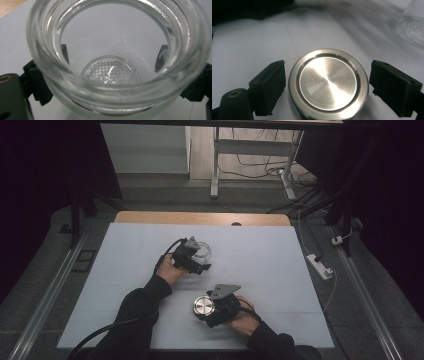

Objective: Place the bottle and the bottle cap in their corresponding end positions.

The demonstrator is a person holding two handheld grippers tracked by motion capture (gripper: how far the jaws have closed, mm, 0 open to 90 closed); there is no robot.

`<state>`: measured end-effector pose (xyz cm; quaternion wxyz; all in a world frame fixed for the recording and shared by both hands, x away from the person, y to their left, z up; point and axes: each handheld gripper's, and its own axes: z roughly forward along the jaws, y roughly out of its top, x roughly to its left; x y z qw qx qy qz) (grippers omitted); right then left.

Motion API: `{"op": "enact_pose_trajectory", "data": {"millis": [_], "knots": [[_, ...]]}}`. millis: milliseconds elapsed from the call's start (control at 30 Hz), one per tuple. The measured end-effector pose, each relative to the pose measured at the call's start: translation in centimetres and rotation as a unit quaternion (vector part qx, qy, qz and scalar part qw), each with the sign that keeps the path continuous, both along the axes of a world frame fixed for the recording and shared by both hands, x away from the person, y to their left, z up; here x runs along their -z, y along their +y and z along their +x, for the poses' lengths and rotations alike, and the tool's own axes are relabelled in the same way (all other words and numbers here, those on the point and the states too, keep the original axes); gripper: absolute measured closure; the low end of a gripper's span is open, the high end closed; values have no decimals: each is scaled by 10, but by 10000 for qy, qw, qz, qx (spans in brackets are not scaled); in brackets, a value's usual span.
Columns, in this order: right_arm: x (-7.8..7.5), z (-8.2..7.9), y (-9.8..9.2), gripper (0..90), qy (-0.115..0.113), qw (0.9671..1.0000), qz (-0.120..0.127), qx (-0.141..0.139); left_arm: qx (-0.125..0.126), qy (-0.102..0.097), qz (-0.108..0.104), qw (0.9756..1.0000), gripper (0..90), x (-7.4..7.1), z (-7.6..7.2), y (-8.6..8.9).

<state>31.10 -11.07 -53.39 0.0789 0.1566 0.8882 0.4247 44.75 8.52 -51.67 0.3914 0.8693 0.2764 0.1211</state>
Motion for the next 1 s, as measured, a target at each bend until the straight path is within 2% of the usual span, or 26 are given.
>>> {"op": "enact_pose_trajectory", "data": {"millis": [100,200,367,567,733,1000], "knots": [[-2,-1,-1,117,7,10000,65,16,23,88,-53,9999,59,-1,0,2],[-6,-1,-2,109,13,9999,138,6,-15,64,-129,9999,35,-3,-2,5],[-11,-4,-6,99,16,9997,255,0,-27,132,-290,9995,13,-8,-5,13],[-17,-6,-11,95,11,9993,360,32,-46,168,-353,9992,0,-12,-10,21],[-20,-6,-15,91,29,9992,388,64,-34,278,-550,9981,0,-13,-13,29],[-23,-7,-20,89,76,9990,422,128,-69,403,-577,9975,0,-10,-20,32]]}}
